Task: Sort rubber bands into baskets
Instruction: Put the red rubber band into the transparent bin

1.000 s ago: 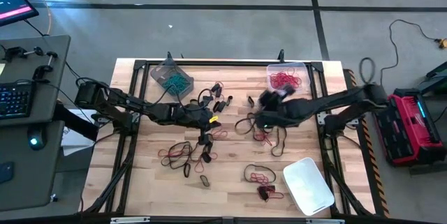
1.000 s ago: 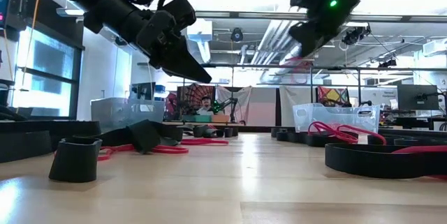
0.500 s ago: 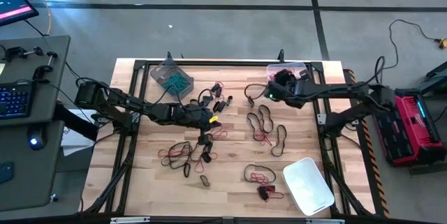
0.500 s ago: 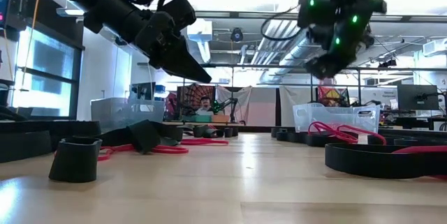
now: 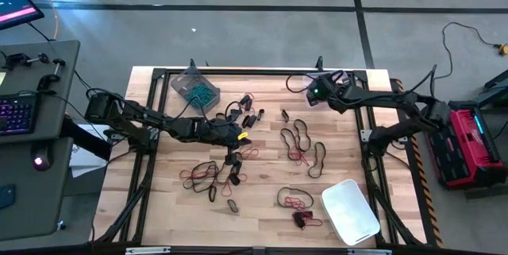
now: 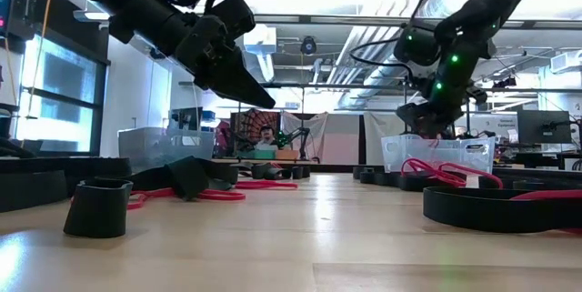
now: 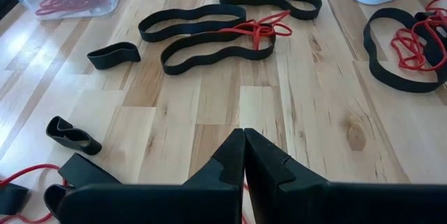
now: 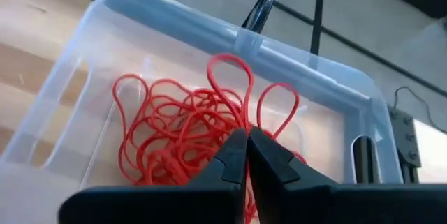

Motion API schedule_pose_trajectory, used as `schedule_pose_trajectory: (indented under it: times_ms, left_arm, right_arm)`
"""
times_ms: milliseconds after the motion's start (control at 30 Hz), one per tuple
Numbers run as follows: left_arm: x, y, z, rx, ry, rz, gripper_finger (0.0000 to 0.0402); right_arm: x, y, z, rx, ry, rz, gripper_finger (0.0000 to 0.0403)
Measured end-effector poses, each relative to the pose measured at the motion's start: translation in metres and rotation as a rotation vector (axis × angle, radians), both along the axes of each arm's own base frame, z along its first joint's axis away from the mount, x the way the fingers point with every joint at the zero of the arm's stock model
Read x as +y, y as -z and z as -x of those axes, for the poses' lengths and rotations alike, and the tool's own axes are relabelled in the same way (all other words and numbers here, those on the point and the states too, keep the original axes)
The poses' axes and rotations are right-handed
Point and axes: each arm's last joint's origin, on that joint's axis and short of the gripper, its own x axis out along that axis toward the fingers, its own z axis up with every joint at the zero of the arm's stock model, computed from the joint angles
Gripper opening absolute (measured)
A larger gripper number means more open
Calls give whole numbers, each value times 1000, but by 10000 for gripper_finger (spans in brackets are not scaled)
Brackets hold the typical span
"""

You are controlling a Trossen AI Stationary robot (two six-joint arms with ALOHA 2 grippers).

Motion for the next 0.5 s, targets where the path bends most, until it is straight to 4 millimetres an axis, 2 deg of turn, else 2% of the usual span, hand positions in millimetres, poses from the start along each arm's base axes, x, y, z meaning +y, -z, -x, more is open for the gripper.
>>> schedule_pose_trajectory:
  times_ms: [133, 367, 500]
  left_arm:
    - [0, 0, 0, 2, 8, 5, 0]
    - [-2, 2, 2, 33, 46, 43, 0]
    - [-2, 4, 3, 61, 49, 46, 0]
  right_arm:
    - [-1, 1, 3, 16, 0, -26, 40]
    - [5, 1, 3, 73, 7, 5, 141]
    - [11, -8, -3, 107, -12, 4, 160]
